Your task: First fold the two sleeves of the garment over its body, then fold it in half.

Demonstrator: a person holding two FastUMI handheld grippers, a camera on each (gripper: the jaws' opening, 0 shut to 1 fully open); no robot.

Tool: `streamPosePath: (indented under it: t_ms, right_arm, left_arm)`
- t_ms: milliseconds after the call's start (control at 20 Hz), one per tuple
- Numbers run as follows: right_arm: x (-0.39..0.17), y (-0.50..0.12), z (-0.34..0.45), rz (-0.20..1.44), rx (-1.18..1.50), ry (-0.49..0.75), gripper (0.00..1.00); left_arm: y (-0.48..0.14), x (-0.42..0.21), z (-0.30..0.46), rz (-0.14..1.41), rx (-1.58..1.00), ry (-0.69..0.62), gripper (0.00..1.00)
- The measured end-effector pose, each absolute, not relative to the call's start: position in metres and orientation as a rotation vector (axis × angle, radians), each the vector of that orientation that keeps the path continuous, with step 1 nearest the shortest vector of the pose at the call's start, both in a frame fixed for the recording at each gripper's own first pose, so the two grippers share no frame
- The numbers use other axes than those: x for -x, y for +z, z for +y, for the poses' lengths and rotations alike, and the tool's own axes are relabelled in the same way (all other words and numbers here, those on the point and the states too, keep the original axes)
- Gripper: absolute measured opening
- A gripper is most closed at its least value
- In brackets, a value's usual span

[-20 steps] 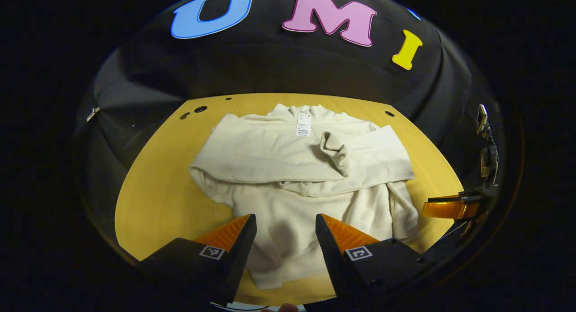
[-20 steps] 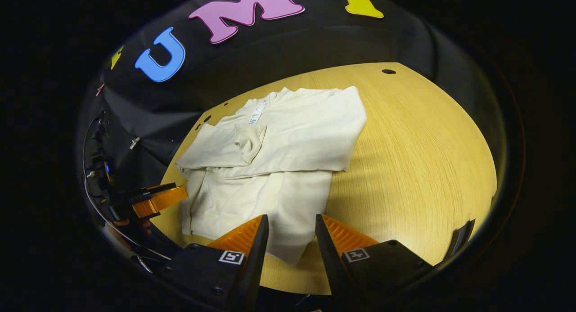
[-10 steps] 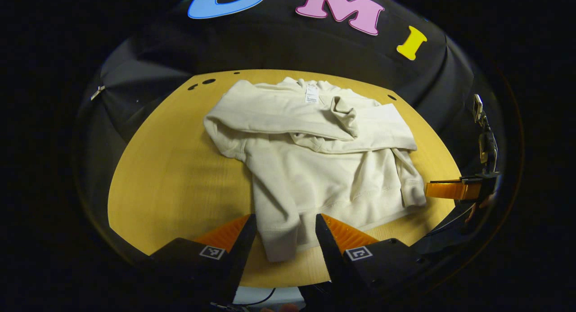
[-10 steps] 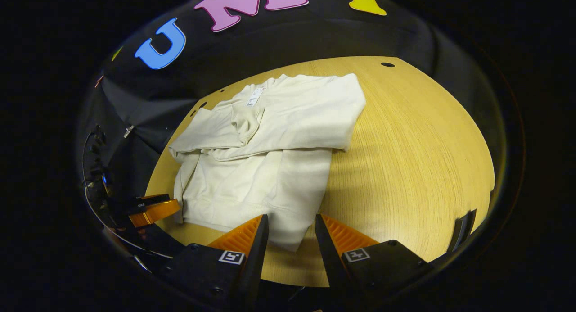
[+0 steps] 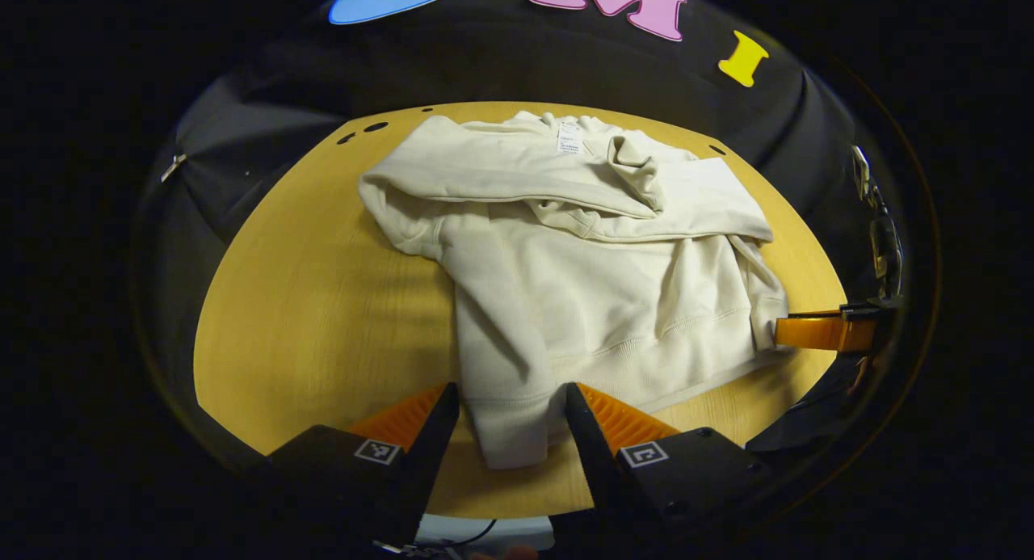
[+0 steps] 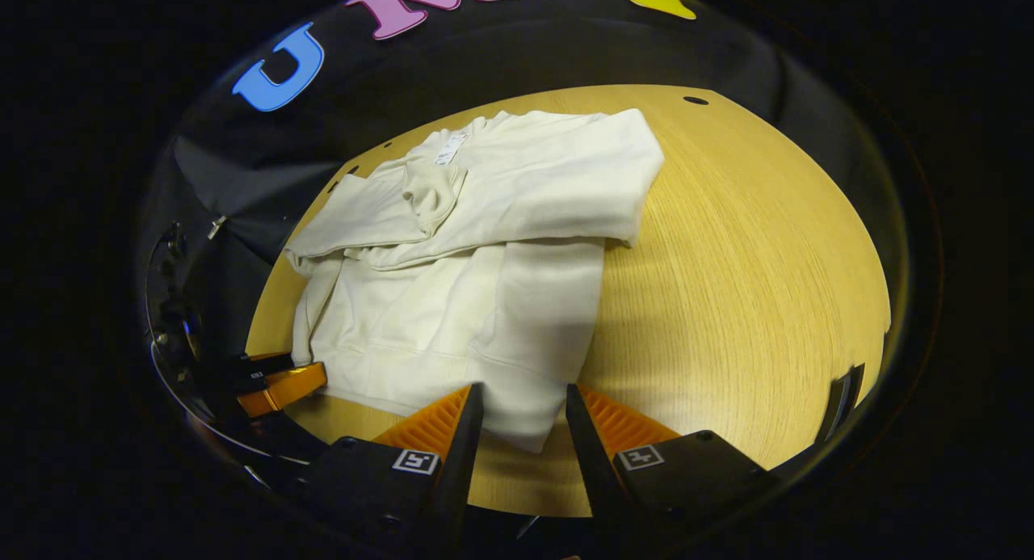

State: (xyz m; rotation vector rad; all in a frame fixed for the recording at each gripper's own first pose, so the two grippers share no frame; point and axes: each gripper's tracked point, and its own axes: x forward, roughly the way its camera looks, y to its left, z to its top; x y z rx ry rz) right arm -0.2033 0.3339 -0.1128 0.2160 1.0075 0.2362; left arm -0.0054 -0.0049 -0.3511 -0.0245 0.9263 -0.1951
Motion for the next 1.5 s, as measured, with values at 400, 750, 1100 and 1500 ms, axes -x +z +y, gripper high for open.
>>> streamPosePath:
  t_ms: [400, 750, 1100, 1500]
  right_arm:
    - [0.199, -0.119, 0.346, 0.988, -0.066, 0.274, 0.60]
    - [0.200, -0.116, 0.354, 0.980, -0.088, 0.335, 0.10]
    - [0.203, -0.103, 0.350, 0.990, -0.163, 0.346, 0.09]
    - [0.200, -0.065, 0.342, 0.983, -0.243, 0.396, 0.09]
  left_arm:
    - [-0.354, 0.001, -0.011, 0.926, 0.010, -0.198, 0.84]
    - [-0.349, -0.013, -0.029, 0.905, 0.053, -0.269, 0.11]
    - [-0.346, -0.005, -0.023, 0.932, 0.097, -0.272, 0.07]
    - [-0.311, -0.010, -0.022, 0.941, 0.156, -0.303, 0.06]
